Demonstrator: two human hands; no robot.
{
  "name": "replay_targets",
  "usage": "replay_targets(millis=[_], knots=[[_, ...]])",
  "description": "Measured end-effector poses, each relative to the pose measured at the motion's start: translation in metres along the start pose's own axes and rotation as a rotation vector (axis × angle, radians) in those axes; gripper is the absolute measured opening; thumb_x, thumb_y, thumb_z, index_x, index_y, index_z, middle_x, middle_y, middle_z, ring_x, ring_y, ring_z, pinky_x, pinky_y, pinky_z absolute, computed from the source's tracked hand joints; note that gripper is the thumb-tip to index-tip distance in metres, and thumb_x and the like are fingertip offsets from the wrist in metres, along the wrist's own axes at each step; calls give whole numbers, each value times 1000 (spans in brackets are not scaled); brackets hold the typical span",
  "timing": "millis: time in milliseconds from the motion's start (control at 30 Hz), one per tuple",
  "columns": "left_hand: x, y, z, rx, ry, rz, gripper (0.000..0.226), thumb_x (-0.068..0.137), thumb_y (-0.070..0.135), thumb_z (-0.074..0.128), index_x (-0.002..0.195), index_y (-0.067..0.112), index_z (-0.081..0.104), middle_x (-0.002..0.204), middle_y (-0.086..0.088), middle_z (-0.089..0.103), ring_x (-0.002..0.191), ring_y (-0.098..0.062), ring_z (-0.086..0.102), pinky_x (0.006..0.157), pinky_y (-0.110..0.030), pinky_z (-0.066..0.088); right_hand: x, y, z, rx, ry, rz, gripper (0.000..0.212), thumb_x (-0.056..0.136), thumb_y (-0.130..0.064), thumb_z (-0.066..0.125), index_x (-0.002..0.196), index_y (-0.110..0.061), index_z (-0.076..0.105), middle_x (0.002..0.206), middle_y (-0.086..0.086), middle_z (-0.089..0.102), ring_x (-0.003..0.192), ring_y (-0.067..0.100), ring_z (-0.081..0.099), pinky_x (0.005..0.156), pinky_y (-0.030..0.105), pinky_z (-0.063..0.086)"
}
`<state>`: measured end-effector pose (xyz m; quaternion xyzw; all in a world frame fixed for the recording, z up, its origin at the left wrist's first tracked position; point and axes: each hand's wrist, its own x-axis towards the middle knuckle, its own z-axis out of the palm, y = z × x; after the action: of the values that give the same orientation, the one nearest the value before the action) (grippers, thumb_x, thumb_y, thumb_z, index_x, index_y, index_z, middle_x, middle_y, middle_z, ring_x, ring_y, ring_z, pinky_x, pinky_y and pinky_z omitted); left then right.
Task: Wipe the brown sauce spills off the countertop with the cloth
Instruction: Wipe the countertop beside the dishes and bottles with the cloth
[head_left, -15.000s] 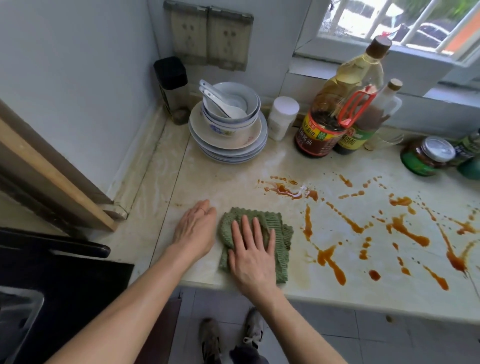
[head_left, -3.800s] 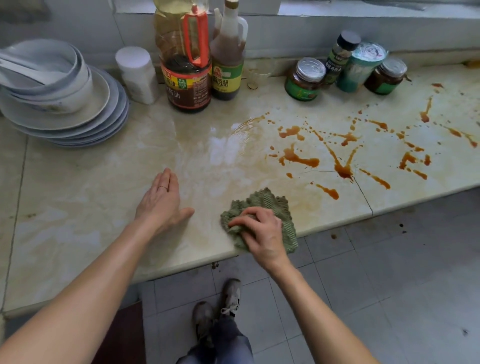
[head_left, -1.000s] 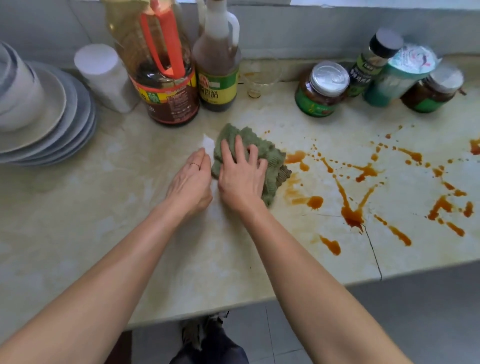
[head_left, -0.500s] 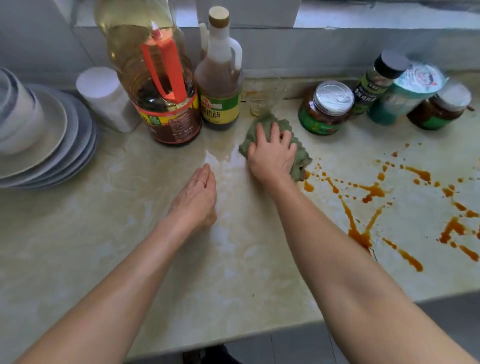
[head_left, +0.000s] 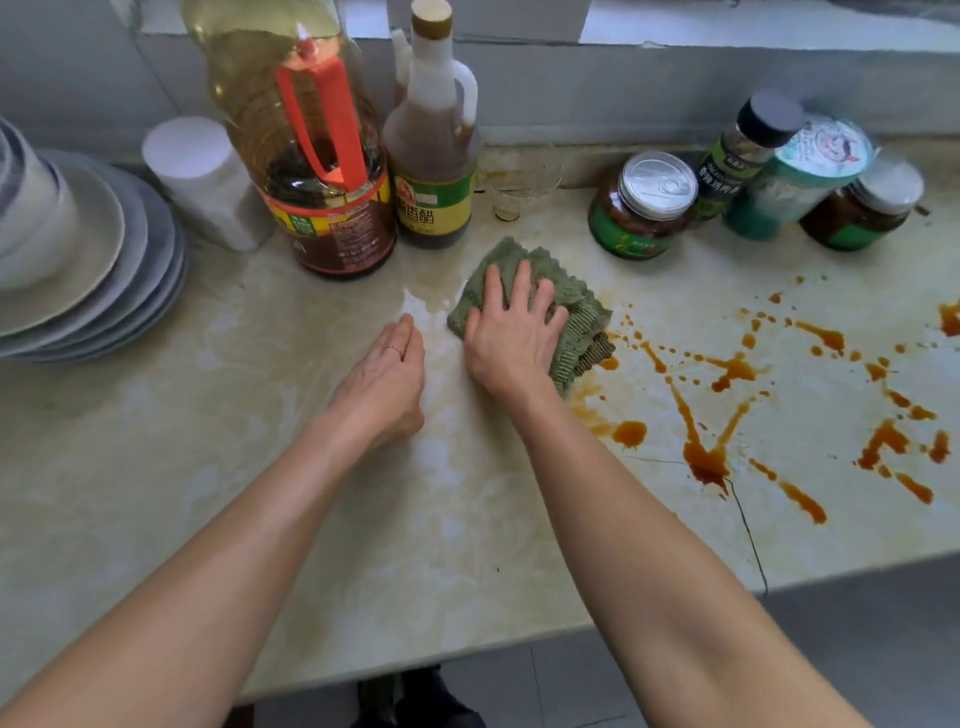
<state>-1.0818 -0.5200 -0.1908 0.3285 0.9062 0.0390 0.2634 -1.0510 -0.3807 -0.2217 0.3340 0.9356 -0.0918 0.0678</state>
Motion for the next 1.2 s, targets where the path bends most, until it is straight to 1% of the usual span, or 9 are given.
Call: replay_targets(millis=[100,300,367,467,533,633,833,1033,1200], knots=[[-1,0,0,-10,-18,-4,78,88,3,39,151,7,-7,159,-5,-17,147,-17,-10,117,-25,-2,-33,0,10,24,39,-20,60,101,-38,31,155,-20,13,163,10,4,147,33,6,114,54,11],[-1,-2,-2,-26,-15,12,80,86,-1,39,151,8,-6,159,-4,-16,147,-17,-10,117,-26,-2,-138,21,35,45,42,-141,60,95,-38,31,152,-19,29,160,7,23,144,30,24,108,50,28],[0,-4,-3,-42,-23,17,81,85,-2,40,152,9,-5,159,-3,-16,147,-16,-10,120,-27,0,-117,25,31,21,43,-138,59,97,-40,29,153,-24,25,162,4,17,147,27,16,111,52,22],[1,-6,-4,-49,-46,18,83,83,-2,41,152,10,-4,159,-2,-15,148,-16,-9,120,-28,1,-60,23,16,34,-35,-100,56,101,-43,24,154,-35,8,164,-1,-5,149,24,-11,116,57,-2],[1,-7,-4,-40,-54,19,84,82,0,41,152,10,-4,159,-1,-15,148,-15,-8,121,-28,1,-45,21,13,40,-68,-79,56,102,-44,22,154,-38,2,163,-2,-12,147,25,-19,114,60,-10],[0,-10,-2,-46,-17,39,82,83,1,41,152,10,-1,160,-2,-11,148,-16,-5,121,-29,4,-85,25,26,33,-24,-125,56,101,-45,22,154,-38,2,163,-2,-11,147,25,-19,114,60,-8],[-31,-15,16,-73,135,74,73,88,2,38,152,11,4,161,-2,-4,148,-17,2,120,-26,7,-182,46,52,3,69,-225,58,97,-45,27,154,-32,21,163,0,10,150,26,1,115,57,2],[-65,-2,26,-66,150,129,68,91,3,34,152,10,5,161,-3,-5,148,-16,2,117,-23,7,-101,23,29,-10,-77,-164,56,102,-49,15,153,-39,-6,161,-4,-19,146,21,-24,115,56,-13],[-74,-5,37,-46,144,151,68,91,3,34,152,6,4,160,-7,-5,148,-18,2,117,-23,4,-162,31,42,-21,-20,-293,58,99,-49,14,154,-37,0,163,-3,-11,148,22,-17,116,56,-4]])
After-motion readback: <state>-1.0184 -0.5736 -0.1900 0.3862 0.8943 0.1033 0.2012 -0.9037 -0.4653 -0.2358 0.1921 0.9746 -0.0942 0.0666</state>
